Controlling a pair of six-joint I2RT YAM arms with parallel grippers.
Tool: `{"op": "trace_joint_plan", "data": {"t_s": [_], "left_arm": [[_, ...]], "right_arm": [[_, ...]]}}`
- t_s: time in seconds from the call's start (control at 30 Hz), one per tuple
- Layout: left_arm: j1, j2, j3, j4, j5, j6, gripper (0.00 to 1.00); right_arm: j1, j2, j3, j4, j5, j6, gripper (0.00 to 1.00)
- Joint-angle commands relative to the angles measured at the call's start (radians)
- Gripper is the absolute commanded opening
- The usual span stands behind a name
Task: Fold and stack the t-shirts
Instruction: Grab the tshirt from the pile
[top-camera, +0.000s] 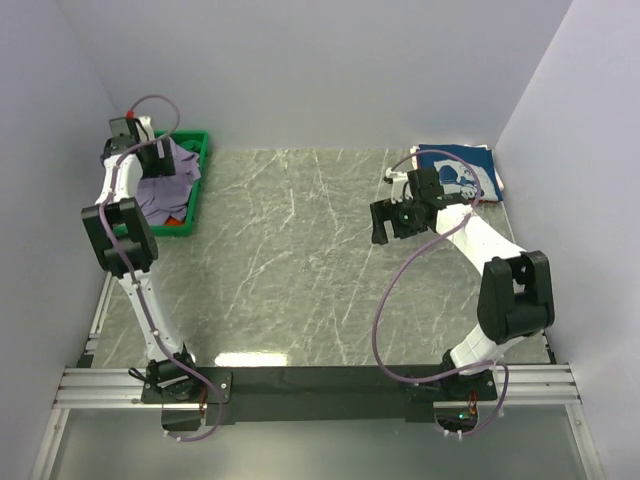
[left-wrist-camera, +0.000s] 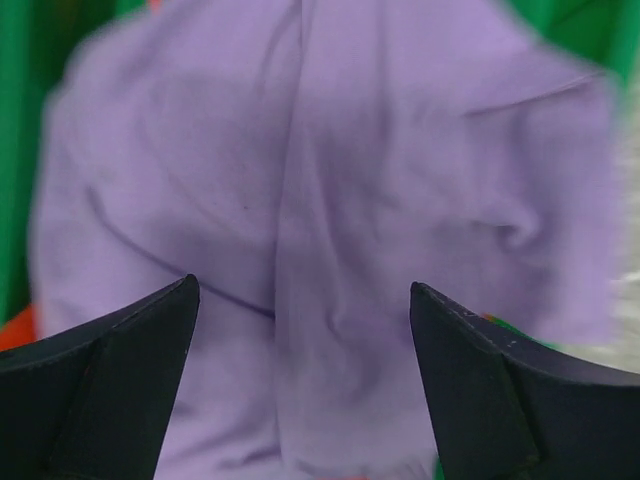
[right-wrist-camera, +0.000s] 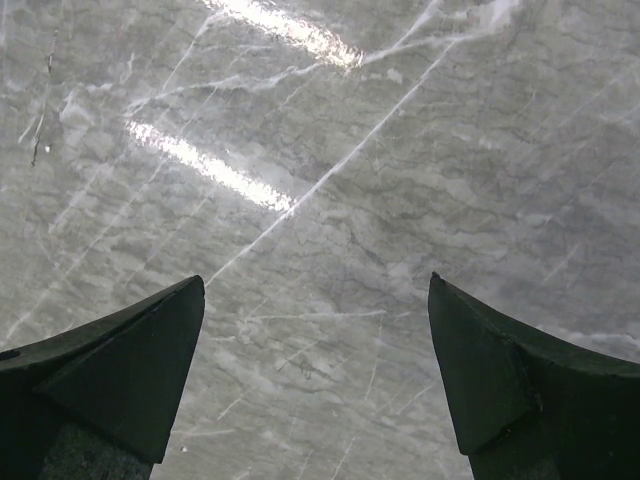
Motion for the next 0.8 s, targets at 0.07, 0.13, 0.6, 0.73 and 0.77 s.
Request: {"op": "trace_joint_plan", "data": {"t_s": [0.07, 0.13, 0.6, 0.73, 0.77], "left_arm": [[0.000, 0.073, 0.056, 0.039, -0.061, 0.035, 0.86], [0.000, 0.088, 0.068, 0.036, -0.062, 0.037, 0.67], [0.012, -0.146, 0.162, 0.038, 0.060, 0.011, 0.01], [0.008, -0.253, 0.200, 0.045, 0.203, -0.041, 0.01], [0.003, -0.270, 0.222, 0.044, 0.265, -0.043, 0.01]], "right_arm": [[-0.006, 0.045, 0.082, -0.011, -0.007, -0.005, 0.99], [-0.004, 0.057, 0.091, -0.017, -0.002, -0.014, 0.99], [-0.018, 0.023, 0.080, -0.037, -0.014, -0.029, 0.99], [-0.029, 0.009, 0.088, -0.036, -0.014, -0.019, 0.99], [-0.030, 0.008, 0.094, -0.037, -0.020, -0.017, 0.99]]}}
